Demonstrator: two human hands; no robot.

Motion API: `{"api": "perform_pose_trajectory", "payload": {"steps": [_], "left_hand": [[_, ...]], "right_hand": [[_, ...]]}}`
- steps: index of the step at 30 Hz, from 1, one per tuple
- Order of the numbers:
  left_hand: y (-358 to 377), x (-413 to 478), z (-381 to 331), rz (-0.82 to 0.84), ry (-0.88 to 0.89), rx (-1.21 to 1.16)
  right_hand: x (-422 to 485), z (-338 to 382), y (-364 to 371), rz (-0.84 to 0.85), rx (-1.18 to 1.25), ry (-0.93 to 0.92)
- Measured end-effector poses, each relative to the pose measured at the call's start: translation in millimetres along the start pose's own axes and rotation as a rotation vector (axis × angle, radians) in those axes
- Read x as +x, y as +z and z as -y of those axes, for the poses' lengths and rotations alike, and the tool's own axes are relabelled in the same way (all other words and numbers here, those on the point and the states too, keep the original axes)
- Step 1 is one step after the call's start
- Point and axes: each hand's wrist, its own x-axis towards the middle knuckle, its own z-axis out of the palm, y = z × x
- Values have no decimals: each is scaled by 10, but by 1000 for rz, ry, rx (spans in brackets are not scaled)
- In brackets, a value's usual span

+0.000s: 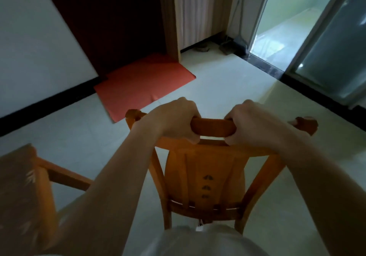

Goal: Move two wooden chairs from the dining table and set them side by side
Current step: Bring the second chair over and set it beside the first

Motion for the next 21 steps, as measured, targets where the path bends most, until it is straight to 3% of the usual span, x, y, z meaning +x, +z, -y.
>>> {"api": "perform_pose_trajectory", "payload": {"steps": [11, 21], "left_hand": [[-941, 590, 1851, -178, -320, -128], [-1926, 831, 3633, -248, -480, -142]], "right_hand": [[2755, 239, -382, 89, -164, -281], [5136, 847, -656, 125, -194, -488]]}}
